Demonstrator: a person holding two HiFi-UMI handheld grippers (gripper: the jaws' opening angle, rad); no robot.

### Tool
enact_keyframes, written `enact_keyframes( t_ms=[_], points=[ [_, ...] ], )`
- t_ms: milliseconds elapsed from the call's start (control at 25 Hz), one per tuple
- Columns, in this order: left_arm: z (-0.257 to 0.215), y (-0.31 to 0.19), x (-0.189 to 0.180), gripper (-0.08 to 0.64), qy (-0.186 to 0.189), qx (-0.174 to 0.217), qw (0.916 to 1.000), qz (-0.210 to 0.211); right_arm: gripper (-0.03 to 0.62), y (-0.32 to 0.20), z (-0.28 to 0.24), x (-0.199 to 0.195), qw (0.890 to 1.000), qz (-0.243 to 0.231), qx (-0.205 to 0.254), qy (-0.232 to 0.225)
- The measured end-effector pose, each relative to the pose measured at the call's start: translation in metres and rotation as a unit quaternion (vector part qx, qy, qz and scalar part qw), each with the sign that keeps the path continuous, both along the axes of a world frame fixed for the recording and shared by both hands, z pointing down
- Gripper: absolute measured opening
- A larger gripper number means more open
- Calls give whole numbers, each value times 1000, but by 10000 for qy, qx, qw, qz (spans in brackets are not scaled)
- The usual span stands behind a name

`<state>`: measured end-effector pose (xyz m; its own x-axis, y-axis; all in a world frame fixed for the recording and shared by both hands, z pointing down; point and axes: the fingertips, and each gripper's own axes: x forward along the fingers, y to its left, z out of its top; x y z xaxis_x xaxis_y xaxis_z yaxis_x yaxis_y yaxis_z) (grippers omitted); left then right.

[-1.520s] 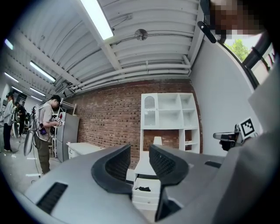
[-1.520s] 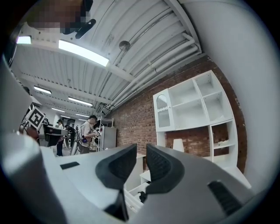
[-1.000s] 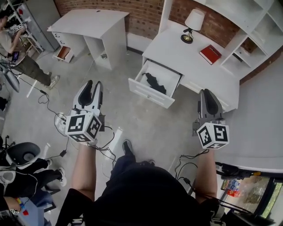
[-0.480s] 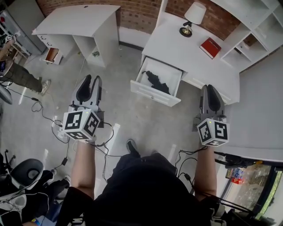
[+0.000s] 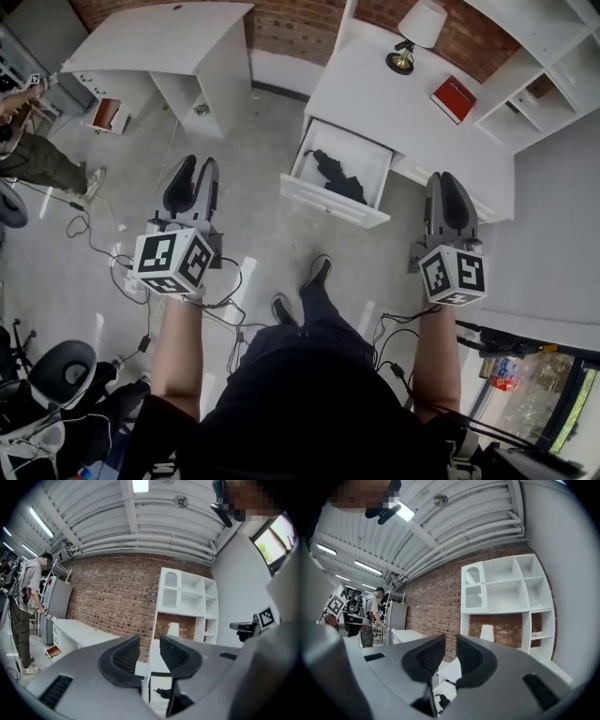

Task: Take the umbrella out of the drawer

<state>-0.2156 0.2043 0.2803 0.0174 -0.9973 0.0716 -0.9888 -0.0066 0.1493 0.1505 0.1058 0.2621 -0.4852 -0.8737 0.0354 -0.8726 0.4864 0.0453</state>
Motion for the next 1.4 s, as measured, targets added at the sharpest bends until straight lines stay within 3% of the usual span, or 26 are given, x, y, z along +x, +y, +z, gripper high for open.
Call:
enact_keyframes(
  t_ms=[360,840,1400],
  points=[
    [-7,-57,-26,130,-204,-38,9994,-286,67,-80,9,-36,9991,-359,-48,-199],
    [8,-161,8,130,-288,-325,9986,-308,72,-188,42,-30,9963,-732,-393,-239],
    [21,-221,15,130,-433,-642,9967,-227,92,-242,80,-53,9900,-1118,-843,-194]
  ],
)
